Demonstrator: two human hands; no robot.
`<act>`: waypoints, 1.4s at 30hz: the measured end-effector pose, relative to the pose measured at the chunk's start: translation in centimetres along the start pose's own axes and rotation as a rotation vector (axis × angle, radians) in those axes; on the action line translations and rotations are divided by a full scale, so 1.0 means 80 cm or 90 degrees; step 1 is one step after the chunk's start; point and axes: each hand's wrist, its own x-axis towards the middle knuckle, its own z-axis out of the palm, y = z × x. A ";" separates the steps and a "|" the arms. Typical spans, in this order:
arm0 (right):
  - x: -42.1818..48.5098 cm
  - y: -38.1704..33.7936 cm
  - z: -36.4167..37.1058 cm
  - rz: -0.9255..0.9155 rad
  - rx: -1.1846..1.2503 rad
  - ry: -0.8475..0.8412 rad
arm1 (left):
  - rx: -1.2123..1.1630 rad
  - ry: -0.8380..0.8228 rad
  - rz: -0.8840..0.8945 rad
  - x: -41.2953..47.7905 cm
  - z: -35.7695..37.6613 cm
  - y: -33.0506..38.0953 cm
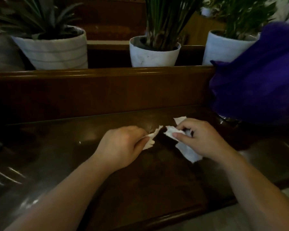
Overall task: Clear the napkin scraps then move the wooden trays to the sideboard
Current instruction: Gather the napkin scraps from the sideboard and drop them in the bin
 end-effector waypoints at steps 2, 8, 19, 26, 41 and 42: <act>-0.006 0.023 -0.014 0.011 0.020 0.020 | 0.009 -0.008 0.032 0.014 0.015 0.020; -0.012 0.087 -0.047 -0.002 0.022 0.027 | 0.047 -0.023 0.081 0.054 0.052 0.073; 0.012 0.142 -0.085 -0.040 0.011 0.002 | 0.171 -0.177 -0.004 0.083 0.109 0.114; 0.042 0.145 -0.059 -0.142 -0.071 -0.051 | 0.223 -0.152 -0.035 0.078 0.122 0.129; 0.039 0.152 -0.038 -0.251 -0.137 -0.153 | 0.189 -0.002 -0.129 0.036 0.107 0.141; 0.034 0.152 -0.040 -0.242 -0.132 -0.147 | 0.187 0.003 -0.126 0.034 0.106 0.142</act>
